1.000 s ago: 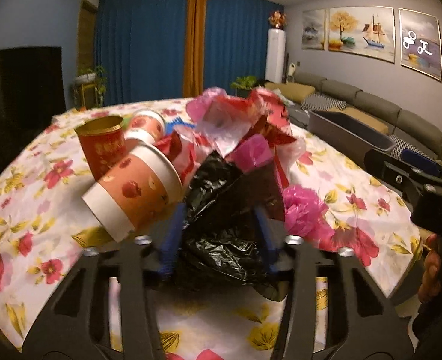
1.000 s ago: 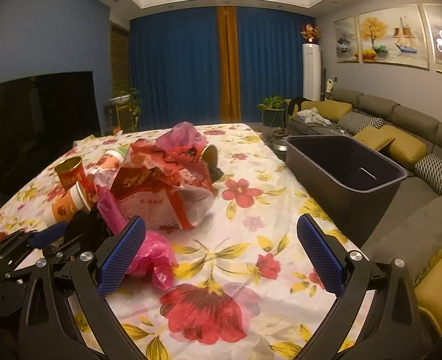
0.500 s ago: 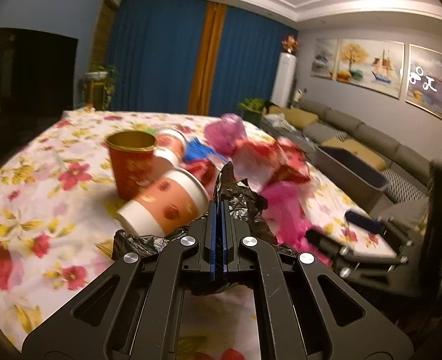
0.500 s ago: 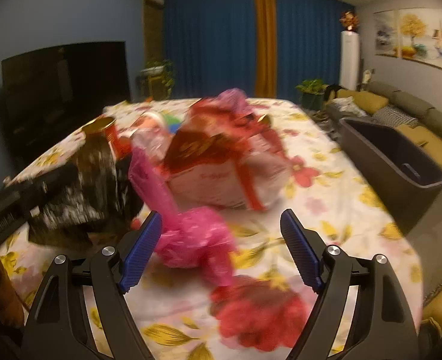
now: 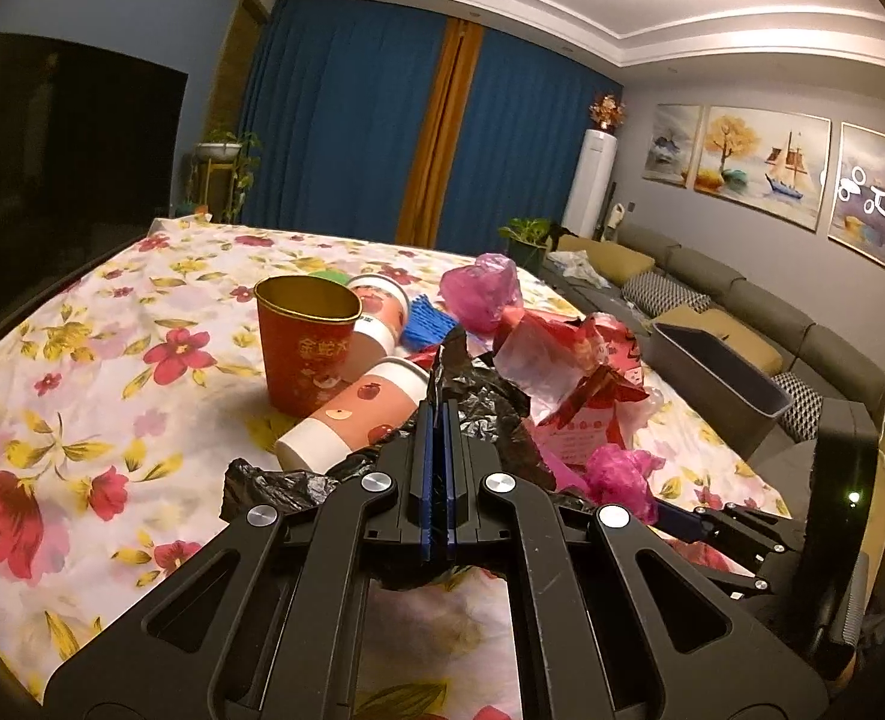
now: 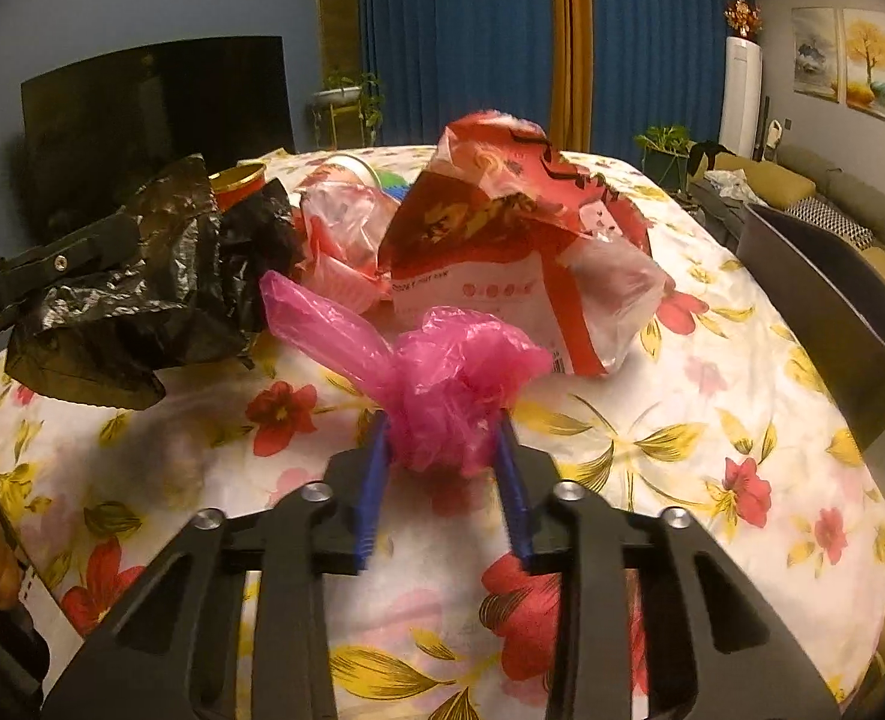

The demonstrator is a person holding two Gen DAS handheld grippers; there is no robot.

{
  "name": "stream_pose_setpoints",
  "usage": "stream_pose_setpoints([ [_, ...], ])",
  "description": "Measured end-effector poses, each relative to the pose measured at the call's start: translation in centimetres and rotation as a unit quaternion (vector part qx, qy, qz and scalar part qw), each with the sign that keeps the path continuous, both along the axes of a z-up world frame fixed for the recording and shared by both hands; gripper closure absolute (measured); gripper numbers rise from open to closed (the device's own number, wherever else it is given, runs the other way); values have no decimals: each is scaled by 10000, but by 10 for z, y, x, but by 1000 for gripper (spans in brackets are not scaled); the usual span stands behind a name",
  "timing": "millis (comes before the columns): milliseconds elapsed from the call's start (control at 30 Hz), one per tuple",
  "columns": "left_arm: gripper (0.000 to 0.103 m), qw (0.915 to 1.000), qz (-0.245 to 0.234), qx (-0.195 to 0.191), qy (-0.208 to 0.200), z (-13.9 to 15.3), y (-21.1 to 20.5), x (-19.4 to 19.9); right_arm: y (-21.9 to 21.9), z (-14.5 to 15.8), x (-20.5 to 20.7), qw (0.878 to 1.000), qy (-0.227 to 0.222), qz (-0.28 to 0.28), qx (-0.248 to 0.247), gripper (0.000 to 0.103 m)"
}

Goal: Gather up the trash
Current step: 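Grasp the black plastic bag with the left gripper while the right gripper grasps the pink bag, then lift both held bags and carry them over the grey bin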

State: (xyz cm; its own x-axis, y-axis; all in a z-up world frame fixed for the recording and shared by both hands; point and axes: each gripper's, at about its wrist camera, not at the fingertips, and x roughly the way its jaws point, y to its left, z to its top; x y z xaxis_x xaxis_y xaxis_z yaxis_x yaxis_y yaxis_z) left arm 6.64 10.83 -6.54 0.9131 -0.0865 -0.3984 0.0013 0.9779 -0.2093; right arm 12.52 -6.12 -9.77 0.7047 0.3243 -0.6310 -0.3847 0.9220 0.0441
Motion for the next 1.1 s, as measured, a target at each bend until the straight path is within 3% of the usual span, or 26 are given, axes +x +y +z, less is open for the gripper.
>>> stream_pose_setpoints([
  [333,101,9992,-37,53,-396,27,-11,-15,-23,31,-28,9985,-466,35,267,76],
  [667,102,9964,-405,66,-744,63,-46,4,-80,73,-28,9911,-1062,-638,482,76],
  [800,102,9937,-672,19,-896,82,-76,23,-111,92,-22,9838,-1347,-1068,504,76],
  [1100,102,9826,-1342,-90,-1278,121,-170,72,-199,127,4,9522,-1971,-2307,367,75],
])
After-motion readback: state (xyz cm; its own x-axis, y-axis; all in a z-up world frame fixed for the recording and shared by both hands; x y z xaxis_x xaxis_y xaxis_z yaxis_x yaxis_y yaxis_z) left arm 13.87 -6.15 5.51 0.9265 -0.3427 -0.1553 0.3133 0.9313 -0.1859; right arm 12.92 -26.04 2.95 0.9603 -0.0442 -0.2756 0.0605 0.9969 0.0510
